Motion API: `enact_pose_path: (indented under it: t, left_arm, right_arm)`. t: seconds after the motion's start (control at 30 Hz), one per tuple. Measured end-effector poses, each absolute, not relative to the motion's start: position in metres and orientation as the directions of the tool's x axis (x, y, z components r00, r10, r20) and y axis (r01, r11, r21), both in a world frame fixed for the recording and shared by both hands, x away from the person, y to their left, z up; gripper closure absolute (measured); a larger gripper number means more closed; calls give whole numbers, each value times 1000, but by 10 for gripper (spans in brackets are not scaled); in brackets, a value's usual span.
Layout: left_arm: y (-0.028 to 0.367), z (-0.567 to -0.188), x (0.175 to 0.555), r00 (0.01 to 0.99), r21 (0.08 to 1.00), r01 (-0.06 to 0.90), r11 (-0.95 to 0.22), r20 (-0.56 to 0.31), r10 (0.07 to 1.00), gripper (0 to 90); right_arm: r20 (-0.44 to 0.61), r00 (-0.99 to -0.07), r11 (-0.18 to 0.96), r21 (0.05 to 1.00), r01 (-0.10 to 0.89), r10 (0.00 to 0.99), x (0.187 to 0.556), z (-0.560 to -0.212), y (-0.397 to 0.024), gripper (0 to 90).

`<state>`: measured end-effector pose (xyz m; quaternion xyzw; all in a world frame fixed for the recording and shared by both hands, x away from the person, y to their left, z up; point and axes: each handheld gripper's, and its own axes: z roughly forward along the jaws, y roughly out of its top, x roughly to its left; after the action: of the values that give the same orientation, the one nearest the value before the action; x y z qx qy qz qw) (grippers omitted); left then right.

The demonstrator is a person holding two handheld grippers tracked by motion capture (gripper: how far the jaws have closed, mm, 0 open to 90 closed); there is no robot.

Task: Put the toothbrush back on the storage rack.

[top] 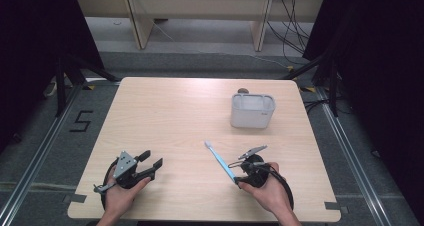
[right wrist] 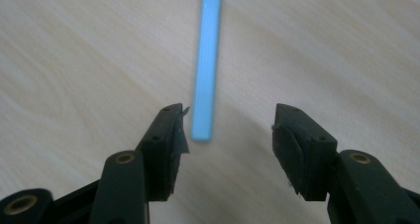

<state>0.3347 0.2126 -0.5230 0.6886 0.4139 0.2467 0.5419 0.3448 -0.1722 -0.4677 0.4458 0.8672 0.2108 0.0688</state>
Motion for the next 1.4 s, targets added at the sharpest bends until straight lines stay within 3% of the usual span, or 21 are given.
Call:
enact_pose_path:
  t: [0.53, 0.63, 0.77, 1.4]
  left_arm:
    - [208, -523, 334, 542, 949, 297, -108, -75, 837, 377]
    - [207, -522, 333, 540, 945, 307, -115, -74, 838, 376]
    - [207, -522, 333, 541, 944, 310, -110, -80, 837, 377]
    - [207, -522, 333, 541, 943, 316, -106, -87, 836, 372]
  right_arm:
    - [35, -660, 651, 137, 747, 750, 357, -461, -165, 483]
    - [39, -622, 619, 75, 782, 782, 359, -459, -158, 487]
    - [35, -663, 660, 66, 748, 748, 367, -459, -154, 504]
    - [27, -660, 659, 19, 752, 751, 379, -454, -138, 503]
